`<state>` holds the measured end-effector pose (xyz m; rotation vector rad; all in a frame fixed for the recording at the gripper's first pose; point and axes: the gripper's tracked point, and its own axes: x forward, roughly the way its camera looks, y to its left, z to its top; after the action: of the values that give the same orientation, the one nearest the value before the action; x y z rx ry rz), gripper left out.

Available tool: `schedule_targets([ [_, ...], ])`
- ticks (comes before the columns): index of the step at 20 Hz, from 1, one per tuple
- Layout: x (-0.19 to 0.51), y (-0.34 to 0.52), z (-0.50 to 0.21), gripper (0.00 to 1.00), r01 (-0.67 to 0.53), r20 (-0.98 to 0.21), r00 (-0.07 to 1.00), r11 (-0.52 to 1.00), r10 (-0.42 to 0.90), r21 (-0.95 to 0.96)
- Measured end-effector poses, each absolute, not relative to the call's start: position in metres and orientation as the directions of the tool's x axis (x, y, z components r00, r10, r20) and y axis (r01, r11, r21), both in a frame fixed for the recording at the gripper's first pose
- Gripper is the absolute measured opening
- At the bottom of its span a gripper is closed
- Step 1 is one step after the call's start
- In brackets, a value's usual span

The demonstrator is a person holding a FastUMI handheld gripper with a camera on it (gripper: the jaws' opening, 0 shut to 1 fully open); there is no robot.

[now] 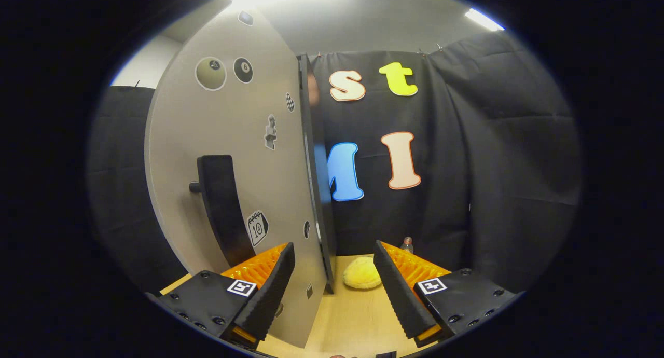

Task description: Open the shoe cabinet door, grab the shoes and put them into the shoe cabinet, then close the shoe cabinet door.

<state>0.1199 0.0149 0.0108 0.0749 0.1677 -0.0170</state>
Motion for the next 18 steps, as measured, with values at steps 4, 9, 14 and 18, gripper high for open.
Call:
schedule_targets([
  [4, 0.126, 0.064, 0.015, 0.97, 0.019, -0.151, 0.988, 1.000, -0.017, 0.008],
  [9, 0.144, 0.126, 0.011, 0.96, 0.004, -0.148, 0.989, 1.000, -0.006, -0.014],
  [14, 0.178, 0.201, 0.007, 0.97, -0.082, -0.130, 0.989, 0.996, 0.076, -0.040],
  [18, 0.189, 0.218, 0.015, 0.98, -0.104, -0.097, 0.990, 0.994, 0.100, -0.044],
])
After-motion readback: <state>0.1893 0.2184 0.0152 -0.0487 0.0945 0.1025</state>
